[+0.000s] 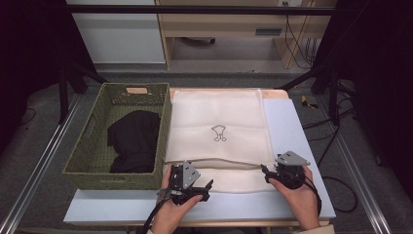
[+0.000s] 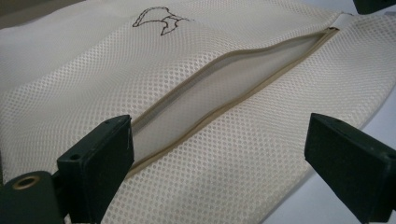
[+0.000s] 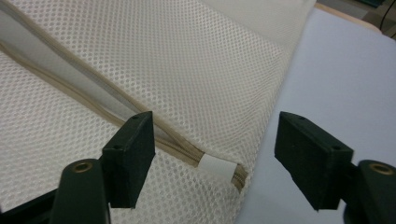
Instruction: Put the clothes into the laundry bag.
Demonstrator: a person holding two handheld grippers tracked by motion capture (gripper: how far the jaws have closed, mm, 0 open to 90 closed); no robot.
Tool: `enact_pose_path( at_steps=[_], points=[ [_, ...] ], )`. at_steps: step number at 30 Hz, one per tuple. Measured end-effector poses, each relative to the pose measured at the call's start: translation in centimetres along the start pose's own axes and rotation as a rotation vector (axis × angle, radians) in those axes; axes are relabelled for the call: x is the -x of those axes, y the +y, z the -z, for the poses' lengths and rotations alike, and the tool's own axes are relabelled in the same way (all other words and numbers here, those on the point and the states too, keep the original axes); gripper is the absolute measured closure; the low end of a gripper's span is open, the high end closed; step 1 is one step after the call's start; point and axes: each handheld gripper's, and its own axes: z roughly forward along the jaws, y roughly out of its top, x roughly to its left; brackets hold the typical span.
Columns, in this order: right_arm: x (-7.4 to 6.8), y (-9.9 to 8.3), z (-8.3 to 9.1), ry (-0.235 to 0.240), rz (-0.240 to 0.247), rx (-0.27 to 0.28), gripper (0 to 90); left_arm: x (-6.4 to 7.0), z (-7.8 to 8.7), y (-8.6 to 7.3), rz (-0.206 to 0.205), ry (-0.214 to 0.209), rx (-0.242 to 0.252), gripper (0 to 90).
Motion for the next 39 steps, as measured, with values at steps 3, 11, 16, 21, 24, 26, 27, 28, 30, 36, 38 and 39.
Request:
enact_pose_path(
  at_steps=[3,11,16,21,24,26,27,28,30,36,38,39],
  points=[
    [-0.2,0.1,-0.2,-0.01,0.019,-0.027,34.6,-0.1,0.2,-0.1,-0.019,0.007,-0.006,8.4],
    [-0.6,1.3,-0.4,0.018,0.112,-0.076,41.5,-0.6,0.3,-0.4,-0.015,0.009,-0.006,9.4],
    [-1.0,2.8,-0.7,0.068,0.171,-0.113,41.5,-0.9,0.4,-0.6,-0.006,0.016,-0.011,10.7],
    [-1.5,4.3,-1.1,0.113,0.223,-0.139,43.6,-1.1,0.4,-0.6,-0.005,0.017,-0.014,12.3],
    [-1.9,5.2,-1.2,0.157,0.238,-0.141,46.1,-1.2,0.4,-0.7,-0.01,0.022,-0.021,13.4],
    [-2.4,6.0,-1.2,0.186,0.261,-0.142,48.9,-1.2,0.3,-0.8,-0.003,0.024,-0.017,15.3],
    [-2.7,6.4,-1.3,0.201,0.28,-0.142,50.0,-1.3,0.3,-0.8,-0.004,0.028,-0.019,15.8],
    [-3.0,6.7,-1.4,0.215,0.289,-0.141,51.0,-1.3,0.3,-0.8,-0.006,0.03,-0.019,16.1],
    [-3.4,7.1,-1.5,0.235,0.304,-0.14,53.2,-1.4,0.3,-0.8,-0.012,0.026,-0.024,17.6],
    [-5.1,8.2,-2.7,0.297,0.348,-0.133,59.8,-1.2,0.1,-1.0,-0.01,0.021,-0.028,20.9],
    [-5.6,8.4,-3.2,0.315,0.347,-0.134,61.5,-1.2,0.0,-1.0,-0.005,0.019,-0.026,21.3],
    [-5.9,8.5,-3.5,0.325,0.349,-0.131,61.7,-1.2,0.0,-1.0,-0.004,0.021,-0.026,21.4]
  ],
)
